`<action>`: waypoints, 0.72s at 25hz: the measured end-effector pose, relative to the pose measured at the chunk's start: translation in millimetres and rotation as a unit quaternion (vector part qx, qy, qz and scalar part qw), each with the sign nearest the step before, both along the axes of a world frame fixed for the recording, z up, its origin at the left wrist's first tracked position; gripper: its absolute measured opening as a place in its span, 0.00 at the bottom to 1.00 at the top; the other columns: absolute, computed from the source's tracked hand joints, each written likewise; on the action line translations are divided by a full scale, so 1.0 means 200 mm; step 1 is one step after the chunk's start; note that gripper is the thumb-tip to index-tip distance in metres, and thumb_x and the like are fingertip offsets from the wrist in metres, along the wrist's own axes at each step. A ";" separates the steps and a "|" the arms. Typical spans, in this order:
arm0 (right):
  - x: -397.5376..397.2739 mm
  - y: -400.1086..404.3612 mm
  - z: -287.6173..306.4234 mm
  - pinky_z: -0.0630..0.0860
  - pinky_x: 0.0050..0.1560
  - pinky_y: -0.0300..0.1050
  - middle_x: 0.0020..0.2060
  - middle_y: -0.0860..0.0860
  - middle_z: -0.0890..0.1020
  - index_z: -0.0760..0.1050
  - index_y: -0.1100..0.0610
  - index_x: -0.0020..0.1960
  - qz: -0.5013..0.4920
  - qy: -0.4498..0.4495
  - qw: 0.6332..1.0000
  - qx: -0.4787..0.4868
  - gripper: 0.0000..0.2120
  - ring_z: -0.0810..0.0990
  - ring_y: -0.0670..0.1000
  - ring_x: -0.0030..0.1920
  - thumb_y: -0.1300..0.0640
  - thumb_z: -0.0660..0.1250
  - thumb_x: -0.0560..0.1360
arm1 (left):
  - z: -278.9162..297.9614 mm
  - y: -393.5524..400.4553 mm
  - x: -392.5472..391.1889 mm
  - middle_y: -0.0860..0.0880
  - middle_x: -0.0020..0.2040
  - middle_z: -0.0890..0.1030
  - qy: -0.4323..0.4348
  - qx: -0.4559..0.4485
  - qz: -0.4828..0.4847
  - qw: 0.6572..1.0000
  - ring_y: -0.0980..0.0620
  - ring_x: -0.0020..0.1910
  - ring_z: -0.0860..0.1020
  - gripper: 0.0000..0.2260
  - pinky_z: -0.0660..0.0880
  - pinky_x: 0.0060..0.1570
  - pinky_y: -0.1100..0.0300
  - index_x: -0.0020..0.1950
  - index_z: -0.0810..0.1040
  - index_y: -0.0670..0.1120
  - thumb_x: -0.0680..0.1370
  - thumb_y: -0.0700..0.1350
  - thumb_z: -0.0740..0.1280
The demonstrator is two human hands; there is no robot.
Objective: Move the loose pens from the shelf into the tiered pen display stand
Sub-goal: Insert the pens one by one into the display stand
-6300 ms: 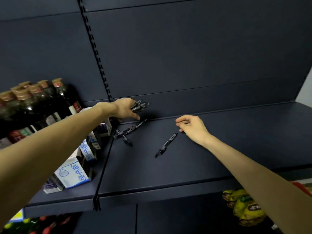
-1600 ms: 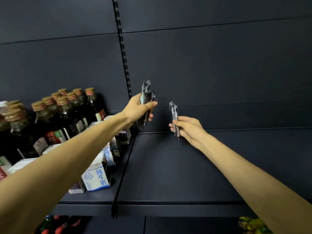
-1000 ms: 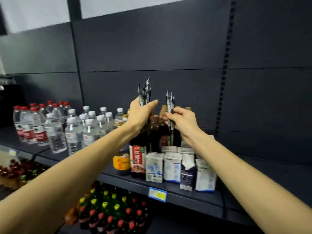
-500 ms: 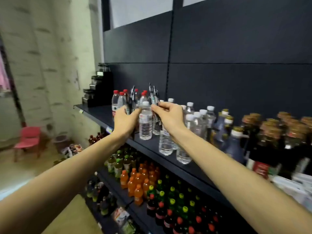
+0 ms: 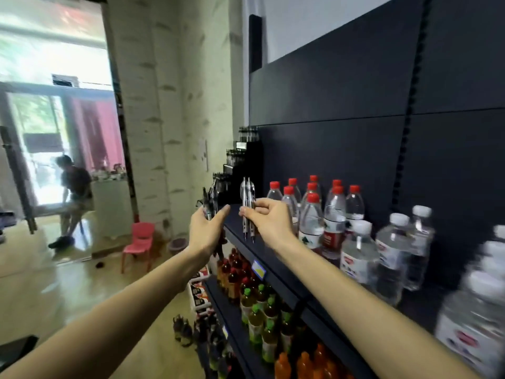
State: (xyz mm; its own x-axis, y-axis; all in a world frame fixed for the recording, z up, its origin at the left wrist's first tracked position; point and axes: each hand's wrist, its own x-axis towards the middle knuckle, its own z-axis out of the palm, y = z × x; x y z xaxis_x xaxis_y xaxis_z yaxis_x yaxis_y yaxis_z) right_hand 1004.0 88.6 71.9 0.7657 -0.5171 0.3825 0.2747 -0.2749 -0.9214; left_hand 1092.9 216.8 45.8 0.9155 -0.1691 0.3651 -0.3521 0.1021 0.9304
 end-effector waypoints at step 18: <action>2.16 -0.35 -0.03 0.77 0.53 0.40 0.47 0.48 0.83 0.82 0.59 0.59 -0.235 0.077 0.968 -0.037 0.15 0.82 0.48 0.50 0.54 0.77 0.74 | 0.07 -0.37 2.19 0.52 0.31 0.80 -0.042 -0.003 -0.075 0.996 0.53 0.29 0.76 0.10 0.73 0.34 0.56 0.39 0.79 0.47 0.80 0.45 0.72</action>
State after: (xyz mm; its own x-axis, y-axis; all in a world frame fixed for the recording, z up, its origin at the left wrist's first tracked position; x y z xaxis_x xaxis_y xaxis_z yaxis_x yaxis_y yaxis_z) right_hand 1436.9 17.6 66.1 0.5035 -0.7977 0.3318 -0.0367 -0.4035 -0.9142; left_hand 1531.6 142.7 60.2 0.8461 -0.2987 0.4414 -0.4095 0.1656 0.8971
